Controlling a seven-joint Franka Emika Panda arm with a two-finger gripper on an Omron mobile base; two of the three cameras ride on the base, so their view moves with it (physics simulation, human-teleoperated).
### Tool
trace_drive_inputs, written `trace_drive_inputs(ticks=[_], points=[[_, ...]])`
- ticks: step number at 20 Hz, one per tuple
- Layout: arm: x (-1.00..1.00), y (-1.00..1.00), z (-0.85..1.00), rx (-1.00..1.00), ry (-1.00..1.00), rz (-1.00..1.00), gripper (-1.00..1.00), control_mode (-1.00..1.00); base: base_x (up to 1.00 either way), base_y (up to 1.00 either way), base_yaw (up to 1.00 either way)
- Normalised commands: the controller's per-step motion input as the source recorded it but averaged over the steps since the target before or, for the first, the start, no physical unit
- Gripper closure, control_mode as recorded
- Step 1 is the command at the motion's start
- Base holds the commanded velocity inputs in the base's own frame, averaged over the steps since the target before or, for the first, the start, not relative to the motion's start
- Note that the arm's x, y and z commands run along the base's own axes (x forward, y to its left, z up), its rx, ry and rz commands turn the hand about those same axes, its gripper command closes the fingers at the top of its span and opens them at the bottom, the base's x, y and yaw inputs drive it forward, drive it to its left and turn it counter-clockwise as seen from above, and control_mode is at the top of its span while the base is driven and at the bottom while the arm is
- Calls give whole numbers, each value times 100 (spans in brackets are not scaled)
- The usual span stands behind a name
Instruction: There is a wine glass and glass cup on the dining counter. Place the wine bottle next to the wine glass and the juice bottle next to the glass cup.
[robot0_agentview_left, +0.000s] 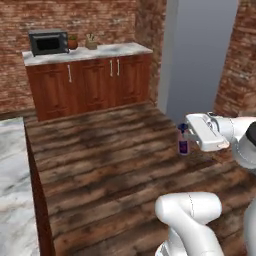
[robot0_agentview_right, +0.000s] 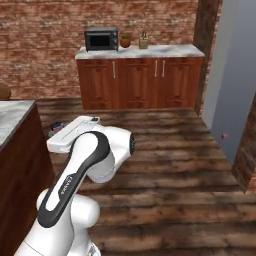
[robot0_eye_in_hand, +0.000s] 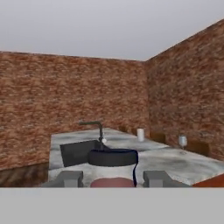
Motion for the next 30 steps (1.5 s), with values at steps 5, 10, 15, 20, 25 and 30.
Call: trace_drive_inputs(ticks=[5, 10, 15, 20, 25, 30], points=[[0, 0, 0, 0, 0, 0, 100, 100, 26, -15, 73], [0, 0, 0, 0, 0, 0, 100, 100, 77, -55, 56], [0, 0, 0, 0, 0, 0, 100, 100, 88, -66, 49], [0, 0, 0, 0, 0, 0, 100, 100, 85, -74, 45], [0, 0, 0, 0, 0, 0, 100, 100, 77, -79, 43], [0, 0, 0, 0, 0, 0, 100, 100, 65, -82, 43]])
